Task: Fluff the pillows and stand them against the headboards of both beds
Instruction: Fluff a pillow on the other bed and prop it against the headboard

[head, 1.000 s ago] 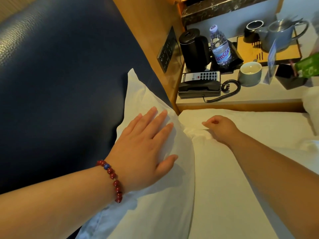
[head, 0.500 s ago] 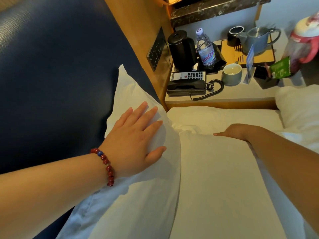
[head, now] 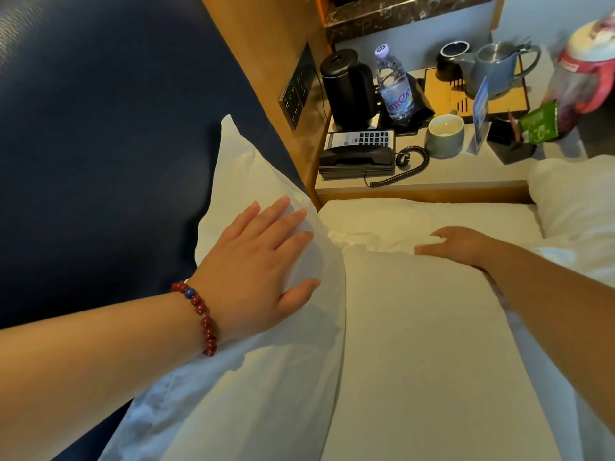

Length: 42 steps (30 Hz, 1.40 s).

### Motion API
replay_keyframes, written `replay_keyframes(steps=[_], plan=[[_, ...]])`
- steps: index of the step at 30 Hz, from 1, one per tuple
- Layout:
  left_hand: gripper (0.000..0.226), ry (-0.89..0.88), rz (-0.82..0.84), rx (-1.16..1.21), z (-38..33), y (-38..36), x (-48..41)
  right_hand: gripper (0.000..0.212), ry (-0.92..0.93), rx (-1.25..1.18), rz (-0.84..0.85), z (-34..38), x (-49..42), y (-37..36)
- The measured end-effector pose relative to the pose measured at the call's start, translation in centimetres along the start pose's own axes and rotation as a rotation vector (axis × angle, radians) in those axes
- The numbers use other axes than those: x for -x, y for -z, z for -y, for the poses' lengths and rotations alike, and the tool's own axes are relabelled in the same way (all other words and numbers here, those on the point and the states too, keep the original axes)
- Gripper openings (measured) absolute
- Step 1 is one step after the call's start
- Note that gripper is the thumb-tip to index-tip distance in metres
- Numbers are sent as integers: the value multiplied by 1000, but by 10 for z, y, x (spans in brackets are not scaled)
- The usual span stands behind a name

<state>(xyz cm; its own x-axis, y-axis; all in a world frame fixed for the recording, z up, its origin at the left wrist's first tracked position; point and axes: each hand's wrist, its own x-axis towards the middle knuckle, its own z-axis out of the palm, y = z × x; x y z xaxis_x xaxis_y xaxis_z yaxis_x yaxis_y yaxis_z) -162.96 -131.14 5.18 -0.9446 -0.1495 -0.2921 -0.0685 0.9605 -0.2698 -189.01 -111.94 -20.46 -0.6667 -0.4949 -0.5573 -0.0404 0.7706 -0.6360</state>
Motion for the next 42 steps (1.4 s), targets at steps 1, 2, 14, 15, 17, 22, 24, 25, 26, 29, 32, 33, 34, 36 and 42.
replay_keyframes(steps=[1,2,14,15,17,22,24,25,26,29,32,33,34,36,42], plan=[[80,-6,0,-5,0,0,0,69,-19,133,14,-1,-2,1],[80,-10,-2,-6,1,0,0,62,-24,186,-38,-3,-5,1],[80,-44,-70,-4,4,-7,-1,80,266,642,-253,0,101,-46],[78,-53,-78,-4,5,-7,-1,86,141,626,-225,-6,100,-35],[75,-67,-96,-13,7,-10,-2,87,-66,559,-237,-13,101,-17],[74,-94,-74,-82,1,-13,-4,66,222,489,-410,3,154,-64],[72,-128,-40,-130,-6,-13,-2,69,188,524,-356,-4,185,-99],[70,-145,-19,-148,-12,-12,0,71,166,555,-359,-13,202,-116],[67,-156,-3,-159,-17,-12,2,71,154,568,-374,-22,220,-130],[58,-137,-15,-141,-35,-14,11,74,127,497,-418,-48,270,-160],[52,-77,-68,-90,-54,-25,30,73,33,478,-420,-70,307,-173],[50,-72,-93,-91,-60,-32,38,70,-14,468,-426,-75,317,-177],[47,-74,-113,-86,-68,-40,47,68,-71,447,-429,-77,326,-180],[41,-97,-97,-29,-84,-54,62,70,-245,393,-400,-78,346,-185],[37,-102,49,135,-123,-81,92,69,-377,355,-295,-58,412,-201]])
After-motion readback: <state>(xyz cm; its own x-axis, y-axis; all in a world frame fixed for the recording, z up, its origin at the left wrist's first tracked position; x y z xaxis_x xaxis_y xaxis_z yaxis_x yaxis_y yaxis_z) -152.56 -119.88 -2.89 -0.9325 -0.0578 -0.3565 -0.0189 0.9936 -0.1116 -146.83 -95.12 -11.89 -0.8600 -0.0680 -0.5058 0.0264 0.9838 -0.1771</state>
